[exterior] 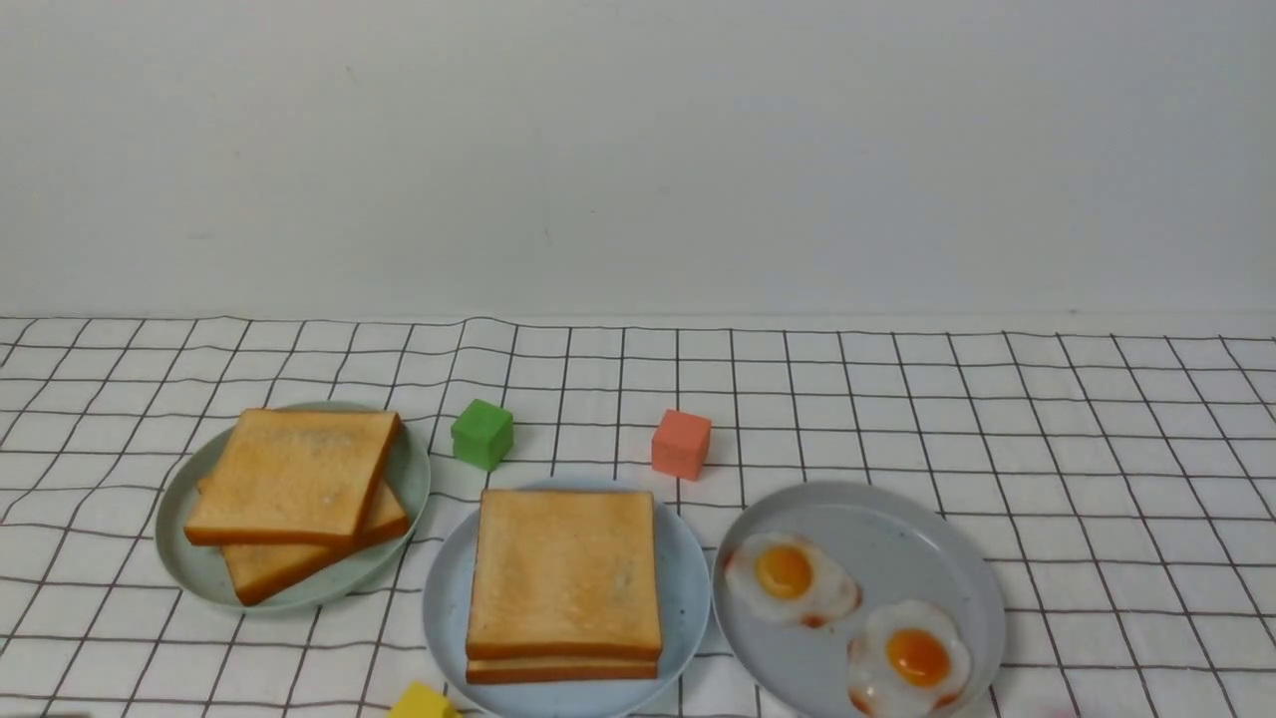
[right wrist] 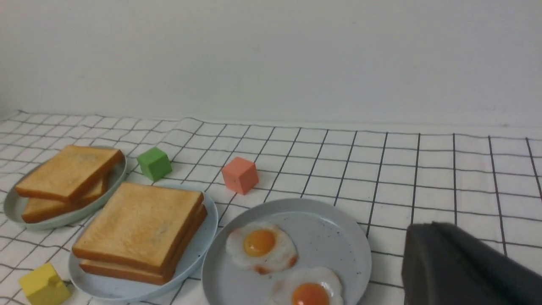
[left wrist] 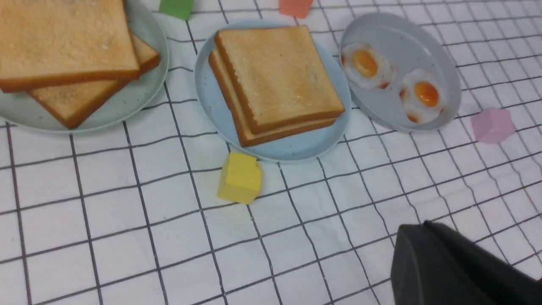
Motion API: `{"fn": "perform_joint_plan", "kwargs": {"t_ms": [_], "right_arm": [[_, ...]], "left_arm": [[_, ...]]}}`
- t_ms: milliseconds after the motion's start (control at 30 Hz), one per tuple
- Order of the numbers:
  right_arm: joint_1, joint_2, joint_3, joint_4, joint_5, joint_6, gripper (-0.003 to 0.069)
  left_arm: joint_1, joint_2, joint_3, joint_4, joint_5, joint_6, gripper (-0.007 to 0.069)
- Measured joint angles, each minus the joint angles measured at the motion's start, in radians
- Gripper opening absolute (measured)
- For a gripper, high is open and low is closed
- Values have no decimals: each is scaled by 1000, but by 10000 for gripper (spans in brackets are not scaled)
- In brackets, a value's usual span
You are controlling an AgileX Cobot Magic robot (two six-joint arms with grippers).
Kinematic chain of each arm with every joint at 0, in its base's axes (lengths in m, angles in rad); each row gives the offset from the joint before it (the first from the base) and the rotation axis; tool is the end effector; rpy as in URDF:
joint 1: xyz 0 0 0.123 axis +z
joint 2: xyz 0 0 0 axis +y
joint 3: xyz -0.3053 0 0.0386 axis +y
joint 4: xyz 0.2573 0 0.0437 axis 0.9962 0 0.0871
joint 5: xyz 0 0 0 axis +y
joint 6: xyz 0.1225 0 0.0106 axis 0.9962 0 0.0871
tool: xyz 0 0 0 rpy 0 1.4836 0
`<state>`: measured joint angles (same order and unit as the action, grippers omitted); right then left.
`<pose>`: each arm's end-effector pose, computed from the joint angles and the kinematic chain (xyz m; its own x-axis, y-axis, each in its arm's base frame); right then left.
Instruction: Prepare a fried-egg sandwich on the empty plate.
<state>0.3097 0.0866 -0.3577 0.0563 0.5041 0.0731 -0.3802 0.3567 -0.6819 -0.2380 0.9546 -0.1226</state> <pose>0.0533 0.0206 0.2810 -0.1770 0.0715 -0.9816 -0.3110 0.9422 0.1247 0.0482 -0.0448 0.3284 -0.5866 -0.0392 -0.8089 0.3795 0.8691 -0.3173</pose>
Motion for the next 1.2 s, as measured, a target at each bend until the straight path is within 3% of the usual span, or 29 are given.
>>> {"fn": "perform_joint_plan", "kwargs": {"t_ms": [167, 233, 467, 867, 1033, 1200], "right_arm": [[0, -91, 15, -27, 16, 0, -10], [0, -99, 15, -32, 25, 0, -9], [0, -100, 15, -37, 34, 0, -6], [0, -100, 15, -37, 38, 0, 2], [0, -100, 15, -37, 38, 0, 5], [0, -100, 15, -37, 38, 0, 8]], "left_arm": [[0, -322, 83, 49, 11, -8, -13], [0, -371, 96, 127, 36, -47, -13], [0, -360, 102, 258, 96, -162, -13], [0, -336, 103, 292, 86, -172, -13], [17, -336, 149, 387, -130, -229, -13], [145, -337, 265, 390, -349, -200, -13]]}}
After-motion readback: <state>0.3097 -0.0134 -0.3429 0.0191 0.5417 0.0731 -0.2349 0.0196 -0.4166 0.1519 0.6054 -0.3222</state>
